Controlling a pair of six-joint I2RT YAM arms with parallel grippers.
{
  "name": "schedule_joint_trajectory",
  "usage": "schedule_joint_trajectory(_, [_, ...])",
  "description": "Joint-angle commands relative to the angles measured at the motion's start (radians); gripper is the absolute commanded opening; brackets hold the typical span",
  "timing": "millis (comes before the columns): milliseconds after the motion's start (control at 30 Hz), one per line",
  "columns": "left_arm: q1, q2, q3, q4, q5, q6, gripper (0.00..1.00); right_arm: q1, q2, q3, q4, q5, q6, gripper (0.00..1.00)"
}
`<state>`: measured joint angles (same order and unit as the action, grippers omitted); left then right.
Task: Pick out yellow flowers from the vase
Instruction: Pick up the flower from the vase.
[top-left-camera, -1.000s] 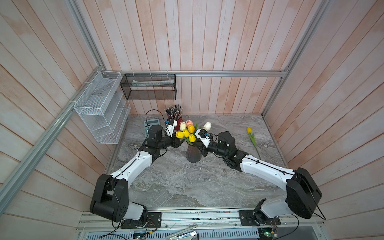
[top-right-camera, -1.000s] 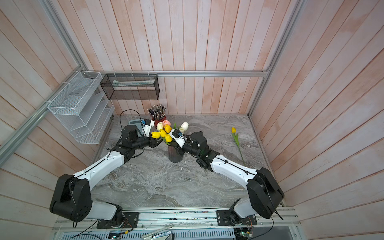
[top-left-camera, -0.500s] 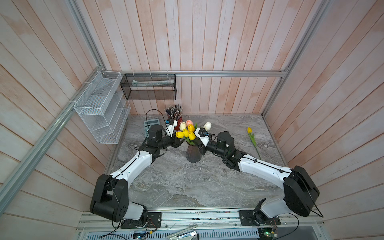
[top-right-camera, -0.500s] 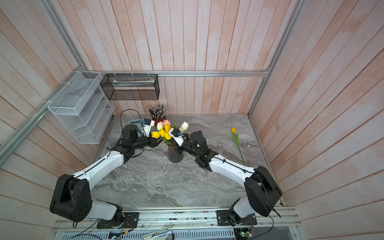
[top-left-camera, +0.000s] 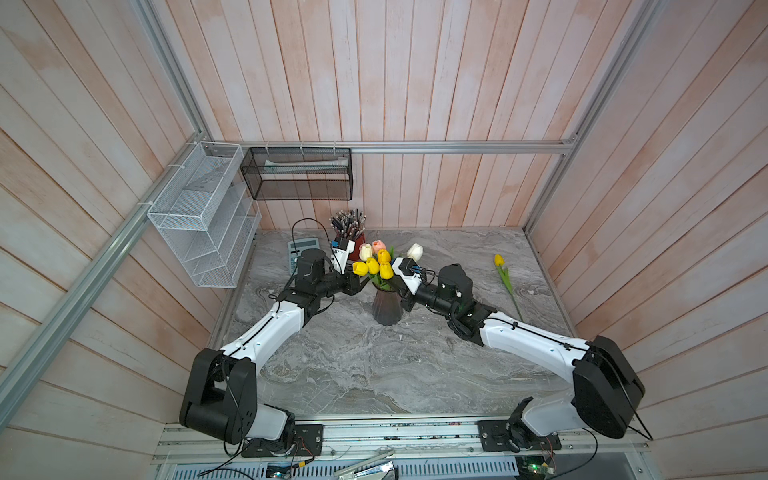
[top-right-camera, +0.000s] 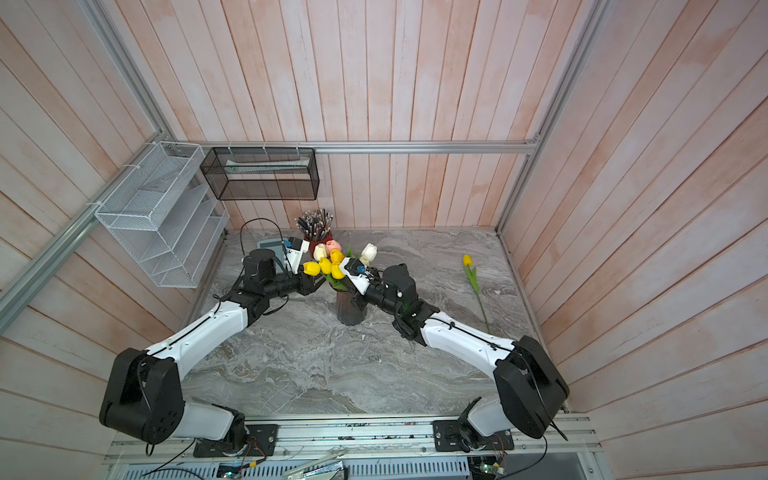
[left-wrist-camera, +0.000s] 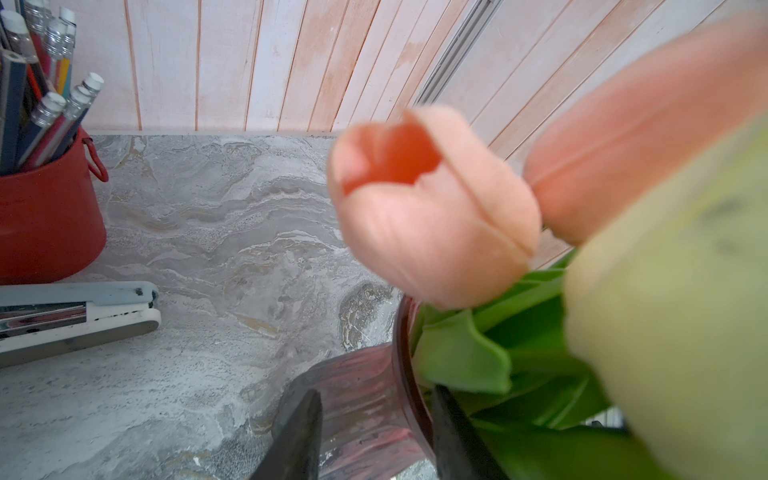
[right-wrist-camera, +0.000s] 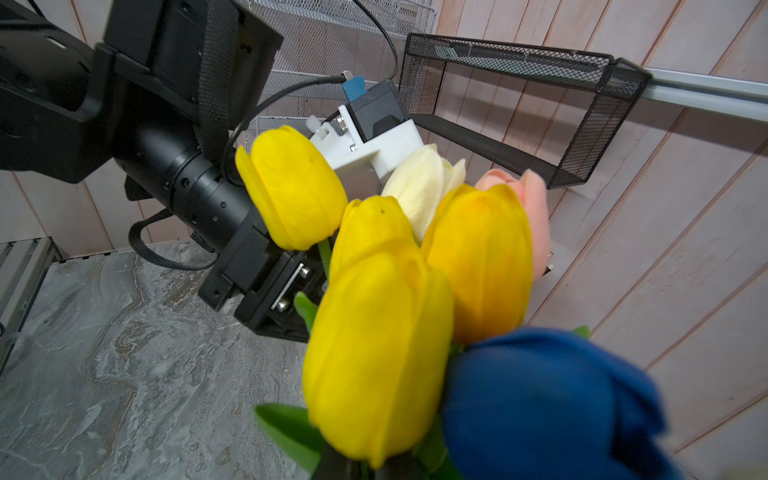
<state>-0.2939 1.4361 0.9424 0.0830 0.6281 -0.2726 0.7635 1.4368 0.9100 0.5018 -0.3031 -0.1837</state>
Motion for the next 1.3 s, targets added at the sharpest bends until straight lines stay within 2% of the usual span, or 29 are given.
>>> schedule_joint_trajectory(0, [-0.002, 0.012, 0.024, -0.037, -0.005, 0.019, 0.44, 0.011, -0.040, -0.016, 0.025, 0.005, 0.007, 0.07])
schedule_joint_trajectory(1267, [-0.002, 0.004, 0.021, -0.023, -0.011, 0.013, 0.44, 0.025, -0.302, 0.067, -0.068, -0.099, 0.006, 0.08])
